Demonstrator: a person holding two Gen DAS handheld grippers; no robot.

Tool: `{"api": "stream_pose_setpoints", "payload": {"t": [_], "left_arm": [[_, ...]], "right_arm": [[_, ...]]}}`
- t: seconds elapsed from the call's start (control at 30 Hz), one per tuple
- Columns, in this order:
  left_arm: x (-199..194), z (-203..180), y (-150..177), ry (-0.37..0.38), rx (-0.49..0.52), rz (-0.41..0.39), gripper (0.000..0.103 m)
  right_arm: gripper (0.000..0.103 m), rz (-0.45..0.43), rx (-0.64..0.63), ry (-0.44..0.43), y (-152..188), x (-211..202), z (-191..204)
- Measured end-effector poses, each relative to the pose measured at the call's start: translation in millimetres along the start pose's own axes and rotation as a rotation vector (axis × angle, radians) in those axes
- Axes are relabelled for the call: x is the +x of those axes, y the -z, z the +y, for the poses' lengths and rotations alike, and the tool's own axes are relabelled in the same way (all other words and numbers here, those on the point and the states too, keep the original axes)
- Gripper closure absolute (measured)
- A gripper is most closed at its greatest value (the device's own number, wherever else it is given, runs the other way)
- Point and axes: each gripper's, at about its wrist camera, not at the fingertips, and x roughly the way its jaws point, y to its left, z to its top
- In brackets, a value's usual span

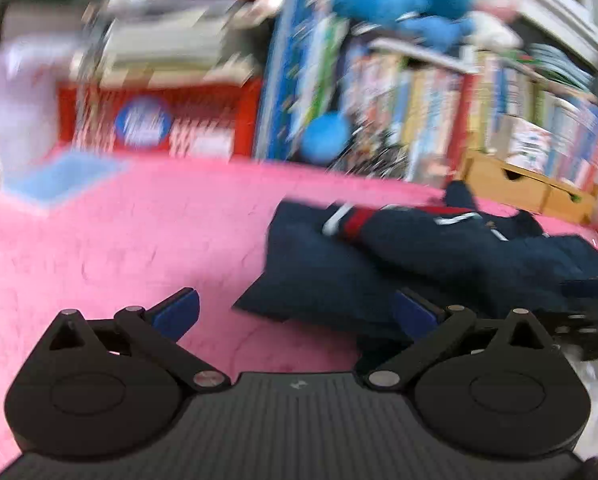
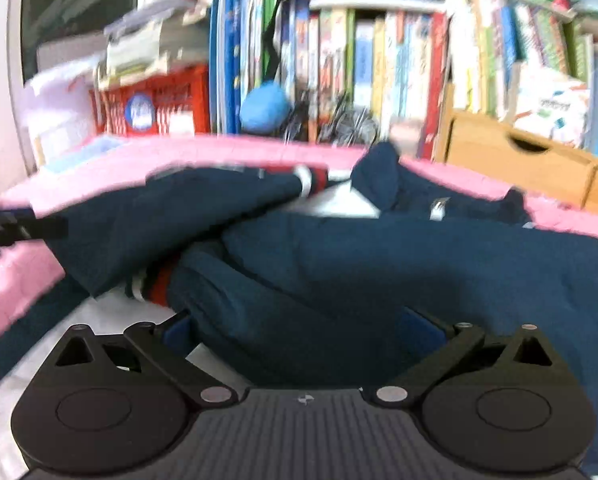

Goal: Fold clothes
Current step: 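Grasp the striped cuff with the right gripper and fold it over the body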

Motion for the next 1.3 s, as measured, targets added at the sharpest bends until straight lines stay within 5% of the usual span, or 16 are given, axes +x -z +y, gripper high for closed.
{"api": "stream_pose_setpoints", "payload": {"t": [0.2, 0.3, 0.37, 0.43, 0.5, 0.7, 0.9, 1.03, 1.1, 1.17, 1.2, 1.23, 1.3], "left_arm": [[-10, 33, -9, 0.039, -0.197, -0.043, 0.0], [-15, 34, -9, 0.055, -0.191, -0.059, 0.0], [-18, 34, -9, 0.072, -0.186, -0.072, 0.0], [-16, 33, -9, 0.07, -0.188, -0.072, 0.0], [-14, 35, -10, 0.078, -0.197, -0.065, 0.0], [-14, 34, -9, 0.103, -0.193, -0.066, 0.0], [-28, 21, -5, 0.285, -0.156, -0.119, 0.0], [-23, -14, -1, 0.175, 0.005, -0.071, 0.0], [-17, -26, -1, 0.124, 0.063, -0.035, 0.0], [-11, -28, -1, 0.104, 0.069, -0.004, 0.0], [-8, -27, -1, 0.088, 0.059, 0.012, 0.0], [-6, -26, -1, 0.073, 0.049, 0.028, 0.0], [-3, -21, -1, 0.062, 0.014, 0.041, 0.0]], "right_arm": [[0.001, -0.117, -0.118, -0.051, -49, -4, 53], [0.002, -0.04, -0.232, -0.062, -65, 31, 92], [0.017, 0.083, -0.282, -0.062, -65, 66, 113], [0.061, 0.13, -0.271, -0.023, -59, 87, 120], [0.081, 0.113, -0.183, -0.013, -62, 85, 110], [0.094, -0.061, 0.007, 0.074, -82, 24, 41], [0.094, -0.221, 0.22, 0.272, -65, -57, -89], [0.088, -0.11, 0.399, 0.394, -2, -68, -170], [0.083, -0.04, 0.513, 0.337, 30, -63, -195], [0.062, -0.019, 0.597, 0.215, 45, -57, -203], [0.035, -0.024, 0.607, 0.158, 46, -51, -198], [0.02, -0.031, 0.61, 0.101, 45, -46, -190], [0.018, -0.043, 0.587, 0.014, 39, -32, -173]]}}
